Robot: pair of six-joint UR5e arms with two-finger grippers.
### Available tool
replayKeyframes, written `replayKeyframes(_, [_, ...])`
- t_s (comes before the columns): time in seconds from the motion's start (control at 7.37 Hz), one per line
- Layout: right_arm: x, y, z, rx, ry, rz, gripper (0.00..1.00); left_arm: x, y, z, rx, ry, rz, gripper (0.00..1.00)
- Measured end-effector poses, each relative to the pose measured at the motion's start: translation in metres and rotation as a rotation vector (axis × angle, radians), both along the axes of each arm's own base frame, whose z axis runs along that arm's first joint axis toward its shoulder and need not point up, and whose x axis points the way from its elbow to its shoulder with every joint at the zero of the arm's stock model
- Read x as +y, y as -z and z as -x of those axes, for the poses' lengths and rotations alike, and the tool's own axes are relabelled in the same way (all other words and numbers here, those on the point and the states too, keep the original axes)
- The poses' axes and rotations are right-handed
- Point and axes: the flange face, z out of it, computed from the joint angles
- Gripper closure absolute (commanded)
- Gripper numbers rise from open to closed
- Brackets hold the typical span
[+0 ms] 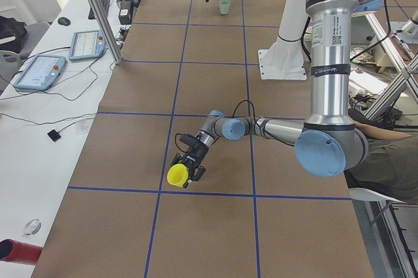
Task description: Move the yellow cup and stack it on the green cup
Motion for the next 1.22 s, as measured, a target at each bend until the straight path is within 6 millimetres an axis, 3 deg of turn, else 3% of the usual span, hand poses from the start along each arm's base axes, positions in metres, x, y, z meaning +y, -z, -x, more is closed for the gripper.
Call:
replayKeyframes(0.14, [-0.006,-0.003,0.003,0.003,0.001,0.005,0.00,-0.045,0.021,-0.016,0.003,-0.089,-0.051,0.77])
replayKeyframes(0.27, [-0.012,-0.002,0.006,0.003,0.001,0.002,0.00,-0.076,0.047,-0.034,0.008,-0.170,-0.103,0.76])
replayKeyframes(0.54, [-0.027,0.021,0.013,-0.016,-0.004,-0.031,0.00,-0.110,0.110,-0.071,0.030,-0.360,-0.226,0.70])
replayKeyframes(0.68, [-0.043,0.047,0.020,-0.034,-0.021,-0.053,0.00,-0.126,0.163,-0.101,0.051,-0.476,-0.289,0.70])
replayKeyframes(0.81, [-0.061,0.082,0.030,-0.058,-0.059,-0.060,0.00,-0.137,0.221,-0.134,0.091,-0.577,-0.350,0.70])
replayKeyframes(0.95, [-0.078,0.120,0.038,-0.086,-0.107,-0.054,0.00,-0.134,0.266,-0.165,0.159,-0.676,-0.418,0.70])
replayKeyframes(1.22, [-0.094,0.183,0.060,-0.137,-0.165,-0.035,0.00,-0.101,0.316,-0.223,0.246,-0.903,-0.603,0.70])
